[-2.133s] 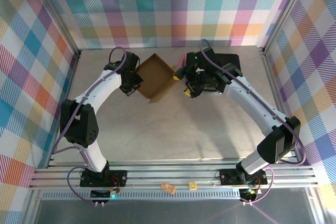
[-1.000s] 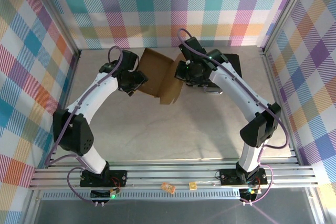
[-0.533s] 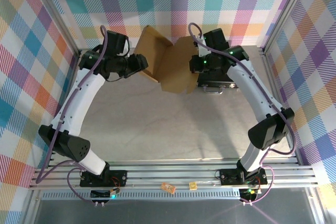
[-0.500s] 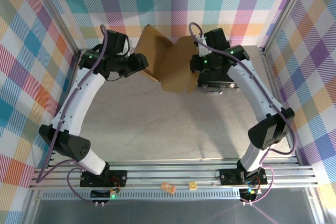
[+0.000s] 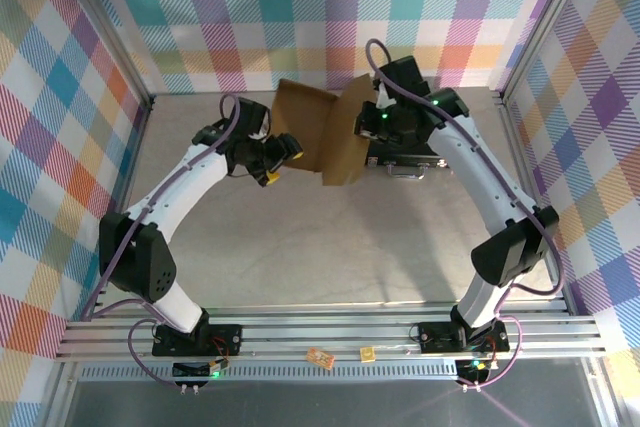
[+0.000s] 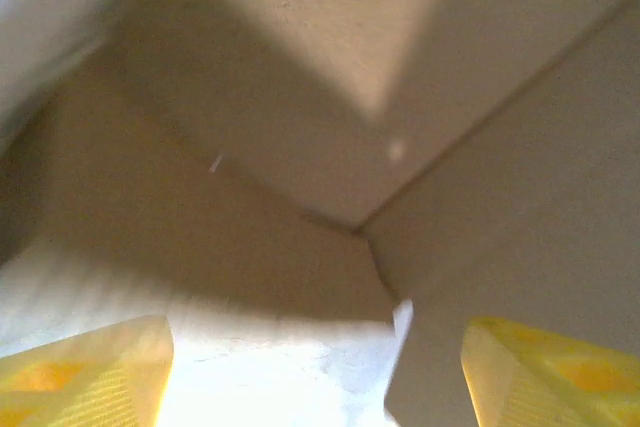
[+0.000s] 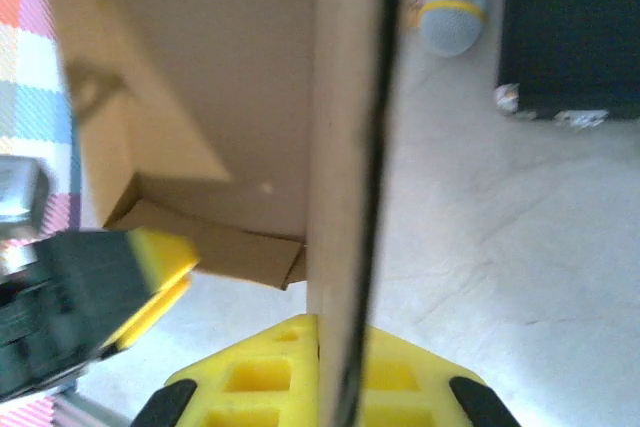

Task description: Fold the paper box

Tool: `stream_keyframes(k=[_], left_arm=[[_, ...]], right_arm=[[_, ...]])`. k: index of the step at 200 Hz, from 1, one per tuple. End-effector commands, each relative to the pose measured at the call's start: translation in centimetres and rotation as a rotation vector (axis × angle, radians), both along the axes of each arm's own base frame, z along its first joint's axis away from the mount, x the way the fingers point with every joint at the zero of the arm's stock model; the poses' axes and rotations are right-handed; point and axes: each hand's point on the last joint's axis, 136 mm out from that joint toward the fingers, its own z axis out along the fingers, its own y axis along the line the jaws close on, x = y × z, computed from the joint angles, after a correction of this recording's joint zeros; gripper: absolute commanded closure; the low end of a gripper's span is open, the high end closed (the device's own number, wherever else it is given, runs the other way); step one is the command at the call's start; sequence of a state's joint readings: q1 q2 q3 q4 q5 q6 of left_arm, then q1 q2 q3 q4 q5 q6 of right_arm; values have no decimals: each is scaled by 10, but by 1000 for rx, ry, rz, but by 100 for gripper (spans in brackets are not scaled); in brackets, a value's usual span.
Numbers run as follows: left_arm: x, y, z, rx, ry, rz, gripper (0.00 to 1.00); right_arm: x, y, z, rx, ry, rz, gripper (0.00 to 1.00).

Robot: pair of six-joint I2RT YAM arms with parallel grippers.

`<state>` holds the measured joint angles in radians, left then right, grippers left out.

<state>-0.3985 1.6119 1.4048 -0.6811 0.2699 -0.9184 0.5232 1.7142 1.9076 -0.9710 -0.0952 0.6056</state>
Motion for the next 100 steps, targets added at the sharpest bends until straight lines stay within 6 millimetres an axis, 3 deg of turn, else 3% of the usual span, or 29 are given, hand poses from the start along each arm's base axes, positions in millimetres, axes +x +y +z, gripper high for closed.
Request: stream_keyframes(k=[1, 28, 66, 100], left_arm=[[13, 4, 40, -100, -99, 192, 21], [12, 10, 48, -154, -83, 296, 22], [7, 25, 98, -166, -134, 350, 26], [6, 10, 102, -253, -75, 291, 26]], right_arm=[[-7, 5, 7, -14, 22, -70, 100], [-10, 3, -1, -45, 16, -56, 100], [-7, -6, 4, -113, -53, 7, 100], [-2, -13, 7, -114, -51, 3, 100]])
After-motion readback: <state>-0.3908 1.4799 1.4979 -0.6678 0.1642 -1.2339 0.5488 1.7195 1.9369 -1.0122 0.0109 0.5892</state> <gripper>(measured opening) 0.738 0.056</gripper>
